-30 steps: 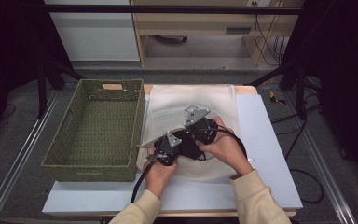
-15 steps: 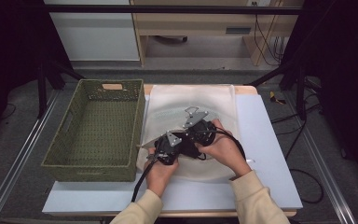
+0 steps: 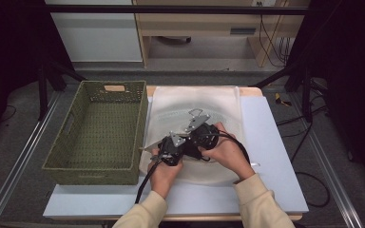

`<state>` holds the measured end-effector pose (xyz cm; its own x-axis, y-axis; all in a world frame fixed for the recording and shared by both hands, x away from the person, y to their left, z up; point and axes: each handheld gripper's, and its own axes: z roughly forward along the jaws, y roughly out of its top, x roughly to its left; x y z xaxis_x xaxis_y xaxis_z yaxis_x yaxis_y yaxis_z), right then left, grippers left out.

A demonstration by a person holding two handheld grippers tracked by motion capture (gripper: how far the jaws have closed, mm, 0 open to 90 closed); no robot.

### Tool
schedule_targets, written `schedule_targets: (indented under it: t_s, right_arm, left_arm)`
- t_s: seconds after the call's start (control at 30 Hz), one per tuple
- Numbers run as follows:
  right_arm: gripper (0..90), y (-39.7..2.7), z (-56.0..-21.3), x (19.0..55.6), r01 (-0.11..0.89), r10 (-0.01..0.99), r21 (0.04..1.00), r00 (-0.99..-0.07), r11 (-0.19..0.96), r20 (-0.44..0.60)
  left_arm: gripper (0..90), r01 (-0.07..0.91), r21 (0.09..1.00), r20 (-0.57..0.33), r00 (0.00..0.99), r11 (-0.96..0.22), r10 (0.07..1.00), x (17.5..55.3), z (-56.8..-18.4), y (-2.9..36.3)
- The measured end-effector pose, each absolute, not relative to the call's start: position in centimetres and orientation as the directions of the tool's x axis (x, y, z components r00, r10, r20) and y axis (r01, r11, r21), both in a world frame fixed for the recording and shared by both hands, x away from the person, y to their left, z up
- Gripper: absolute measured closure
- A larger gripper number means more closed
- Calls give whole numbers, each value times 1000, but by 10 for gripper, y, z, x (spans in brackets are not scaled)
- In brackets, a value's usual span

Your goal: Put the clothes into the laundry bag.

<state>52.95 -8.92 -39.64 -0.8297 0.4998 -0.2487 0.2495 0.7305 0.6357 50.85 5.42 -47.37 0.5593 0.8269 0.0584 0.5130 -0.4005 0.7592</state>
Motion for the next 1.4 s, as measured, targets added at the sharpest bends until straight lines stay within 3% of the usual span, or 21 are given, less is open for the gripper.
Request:
schedule_targets:
  t_s: [1.4]
  right_arm:
    - [869,-88,-391,528,236,493,644,-833,728,-252]
  left_arm:
    - [900,488,790,75,523,-370,849,524,-478,49]
